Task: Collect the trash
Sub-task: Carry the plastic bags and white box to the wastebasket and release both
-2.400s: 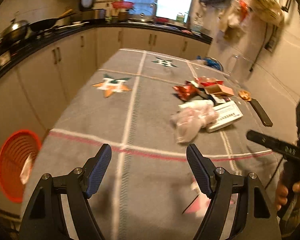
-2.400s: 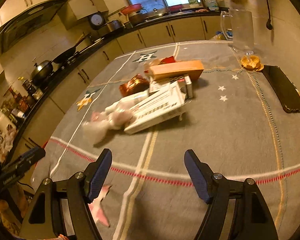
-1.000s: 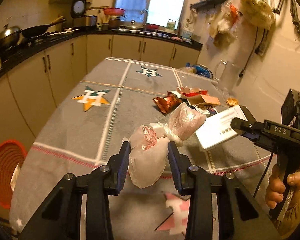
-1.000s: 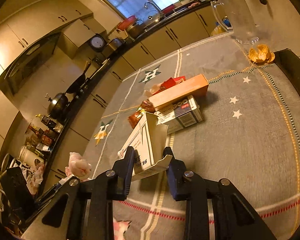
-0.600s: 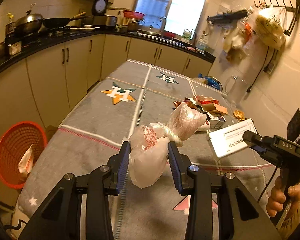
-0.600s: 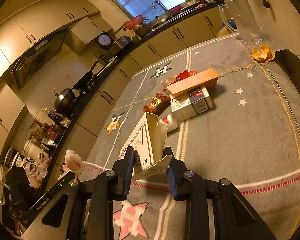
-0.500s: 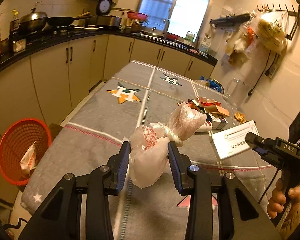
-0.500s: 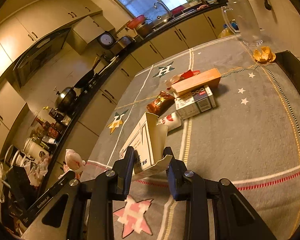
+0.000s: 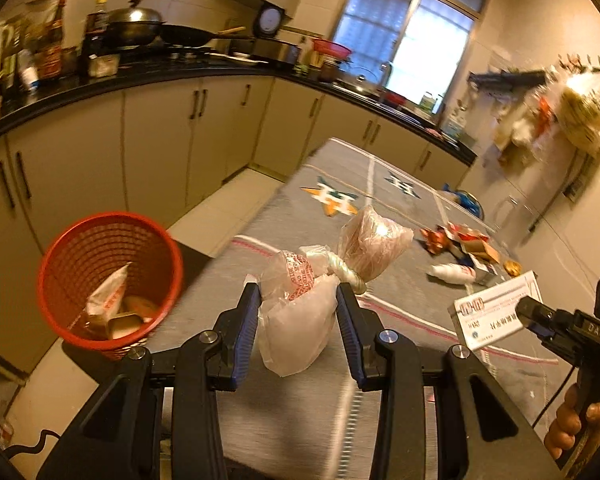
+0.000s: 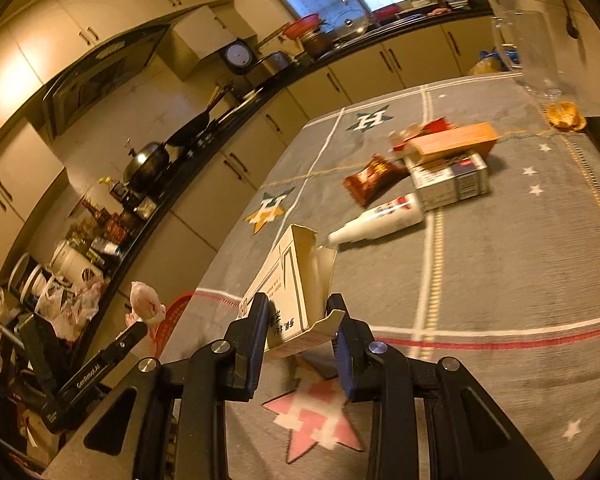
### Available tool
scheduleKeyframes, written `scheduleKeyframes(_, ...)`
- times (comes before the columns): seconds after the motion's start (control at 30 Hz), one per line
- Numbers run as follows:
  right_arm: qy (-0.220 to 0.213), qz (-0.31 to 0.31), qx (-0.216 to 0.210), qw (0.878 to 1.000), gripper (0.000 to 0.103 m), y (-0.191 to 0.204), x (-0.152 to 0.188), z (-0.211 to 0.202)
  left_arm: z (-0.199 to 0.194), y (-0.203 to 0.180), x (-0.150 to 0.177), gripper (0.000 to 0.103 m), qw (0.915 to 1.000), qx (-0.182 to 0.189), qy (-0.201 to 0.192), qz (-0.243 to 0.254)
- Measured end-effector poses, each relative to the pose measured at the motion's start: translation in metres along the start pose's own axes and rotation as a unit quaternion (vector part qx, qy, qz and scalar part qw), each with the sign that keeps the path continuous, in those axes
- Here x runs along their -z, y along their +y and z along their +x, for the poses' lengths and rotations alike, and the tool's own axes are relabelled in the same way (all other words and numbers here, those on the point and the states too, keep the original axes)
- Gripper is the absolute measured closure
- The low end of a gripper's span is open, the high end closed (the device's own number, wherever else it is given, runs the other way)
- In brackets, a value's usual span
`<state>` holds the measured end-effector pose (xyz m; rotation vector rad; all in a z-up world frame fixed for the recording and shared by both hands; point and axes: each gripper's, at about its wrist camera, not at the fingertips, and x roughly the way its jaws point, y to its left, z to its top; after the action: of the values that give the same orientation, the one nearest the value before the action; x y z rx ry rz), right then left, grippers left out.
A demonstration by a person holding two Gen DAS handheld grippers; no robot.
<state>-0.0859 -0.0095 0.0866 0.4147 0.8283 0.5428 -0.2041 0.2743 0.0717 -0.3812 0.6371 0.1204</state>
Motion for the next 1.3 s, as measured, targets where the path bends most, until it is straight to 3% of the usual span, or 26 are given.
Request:
scheduleKeyframes(0.23,0.034,-0.036,-0.019,0.999,0.070,0.040,0.004,0.038,0.006,0.060,-0.001,0.066,0.9978,-0.029,0.000,-0.060)
scheduleKeyframes(0.53,0.082,-0.079,-0.041,0.993,0.070,0.101,0.003,0.106,0.015,0.139,0.001,0.066,0.9890,-0.086,0.004,-0.120)
scheduleKeyframes(1.07,0.160,-0.144,-0.075,0.974,0.069,0.204,0.020,0.237,0.036,0.201,-0.003,0.065,0.9796,-0.118,0.019,-0.162)
scheduleKeyframes(1.2,0.165,-0.159,-0.073,0.971,0.063,0.220,0.026,0.258,0.039,0.206,-0.005,0.060,0.9785,-0.126,0.014,-0.163)
scheduleKeyframes(1.3,0.169,-0.163,-0.070,0.970,0.045,0.224,0.032,0.268,0.037,0.206,-0.005,0.047,0.9785,-0.133,0.007,-0.158)
